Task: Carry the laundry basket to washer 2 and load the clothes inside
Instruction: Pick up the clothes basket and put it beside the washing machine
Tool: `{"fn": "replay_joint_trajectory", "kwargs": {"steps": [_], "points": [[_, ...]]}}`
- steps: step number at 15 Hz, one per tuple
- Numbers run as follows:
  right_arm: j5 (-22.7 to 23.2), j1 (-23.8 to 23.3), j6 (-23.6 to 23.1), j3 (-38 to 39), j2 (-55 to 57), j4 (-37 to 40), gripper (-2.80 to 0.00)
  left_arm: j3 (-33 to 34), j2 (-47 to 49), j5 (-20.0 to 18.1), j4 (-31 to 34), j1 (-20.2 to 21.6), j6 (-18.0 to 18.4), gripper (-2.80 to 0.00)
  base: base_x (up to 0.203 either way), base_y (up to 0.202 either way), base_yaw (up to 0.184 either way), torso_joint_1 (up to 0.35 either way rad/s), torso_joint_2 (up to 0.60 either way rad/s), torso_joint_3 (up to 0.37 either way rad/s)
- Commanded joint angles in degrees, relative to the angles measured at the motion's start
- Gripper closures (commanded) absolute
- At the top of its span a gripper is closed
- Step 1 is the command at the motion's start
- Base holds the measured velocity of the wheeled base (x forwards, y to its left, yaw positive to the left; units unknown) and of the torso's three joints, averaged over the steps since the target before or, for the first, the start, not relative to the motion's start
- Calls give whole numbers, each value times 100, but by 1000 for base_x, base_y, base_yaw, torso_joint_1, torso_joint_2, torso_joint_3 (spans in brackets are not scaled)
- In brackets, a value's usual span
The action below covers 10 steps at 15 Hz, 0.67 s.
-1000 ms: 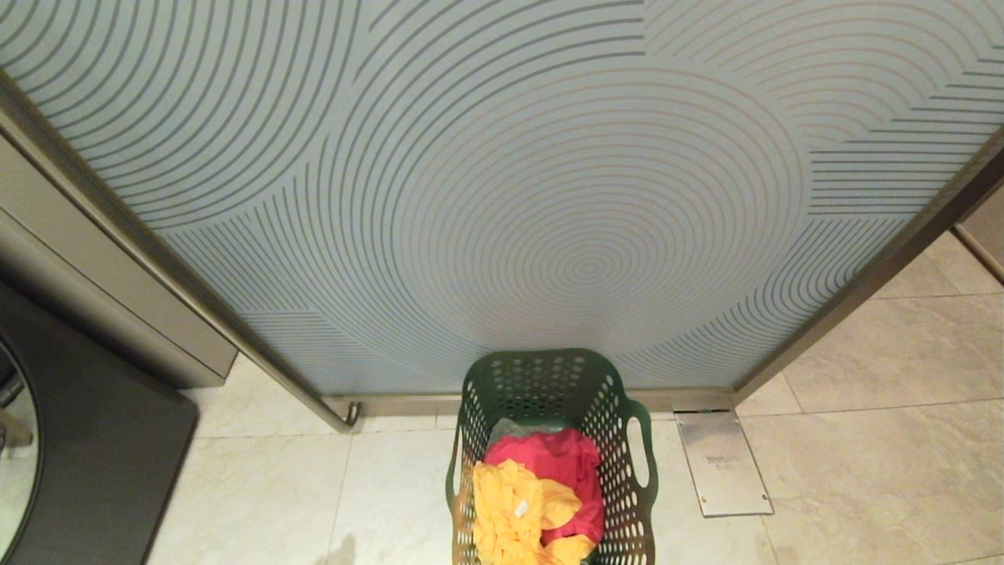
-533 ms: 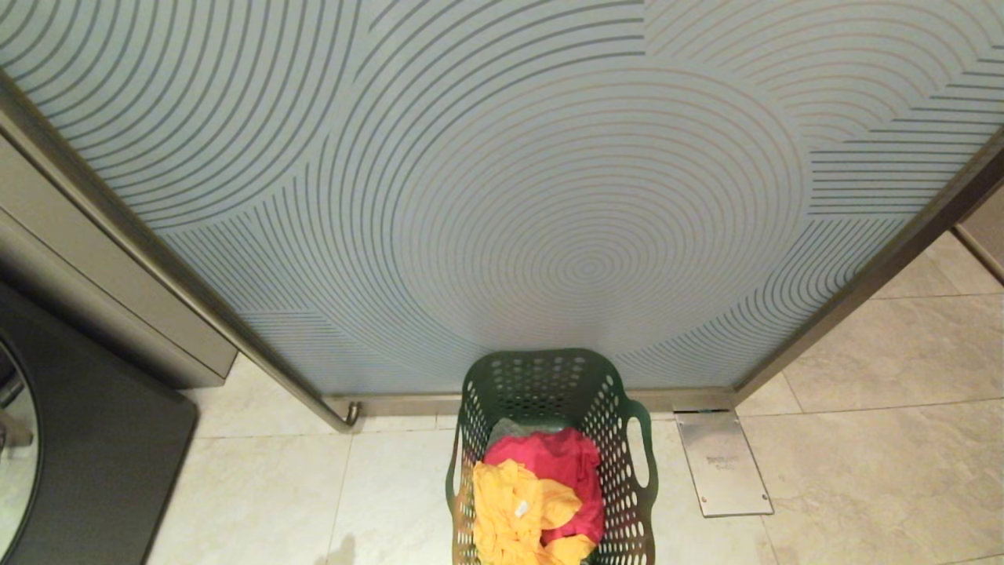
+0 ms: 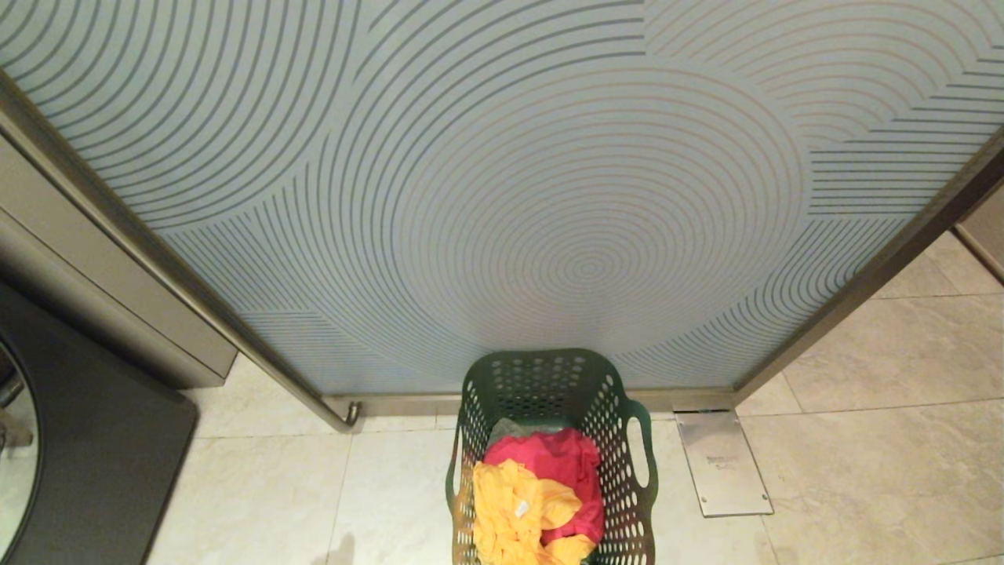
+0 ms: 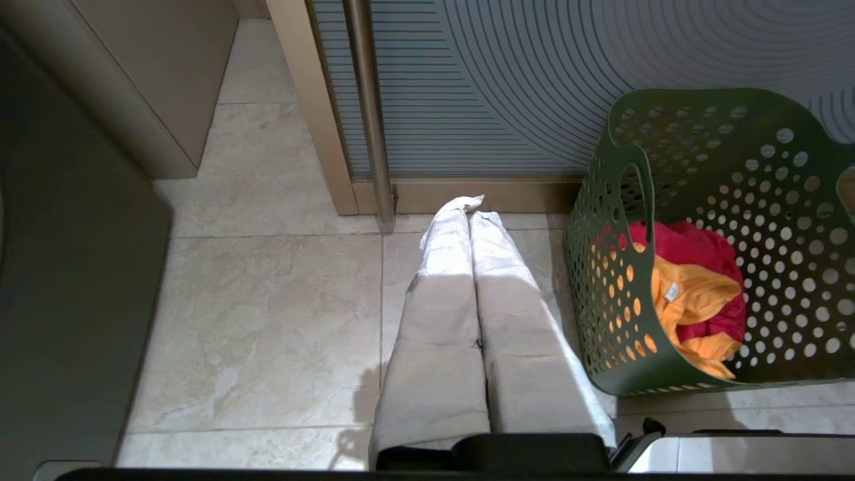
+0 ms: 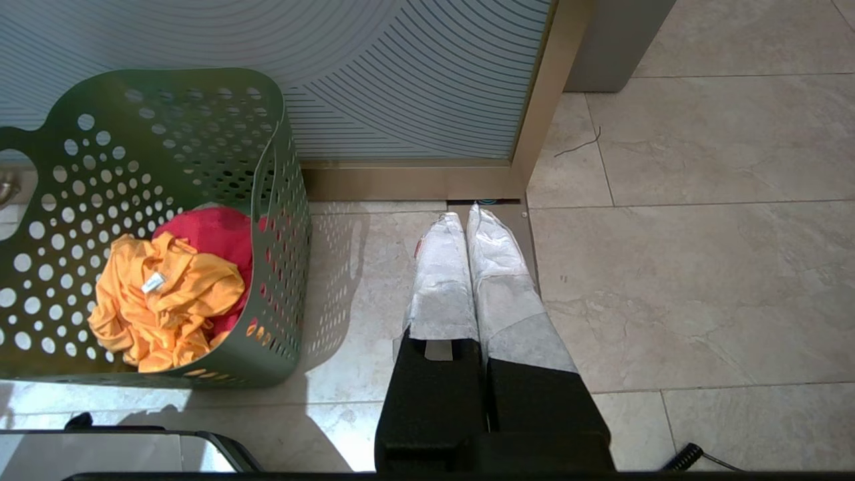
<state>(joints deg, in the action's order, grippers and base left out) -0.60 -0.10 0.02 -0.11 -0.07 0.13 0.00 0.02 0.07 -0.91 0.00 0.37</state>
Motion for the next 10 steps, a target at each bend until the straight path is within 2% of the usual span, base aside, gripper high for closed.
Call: {"fn": "replay_joint_trajectory", "kwargs": {"steps": [1, 6, 8, 10], "points": [[7, 1, -11, -7, 7, 13, 0, 26, -2, -6, 30, 0, -20, 0, 0, 0, 0, 0, 0, 0], [-36, 1, 32, -94, 7, 23, 0, -39, -2, -3, 3, 0, 80, 0, 0, 0, 0, 0, 0, 0], [-122, 0, 48, -935, 238, 390, 0, -743, 218, -76, 225, 0, 201, 0, 0, 0, 0, 0, 0, 0], [-140, 0, 337, -2452, 1104, 1294, 0, -1797, 1150, -139, 785, -12, 242, 0, 0, 0, 0, 0, 0, 0]]}}
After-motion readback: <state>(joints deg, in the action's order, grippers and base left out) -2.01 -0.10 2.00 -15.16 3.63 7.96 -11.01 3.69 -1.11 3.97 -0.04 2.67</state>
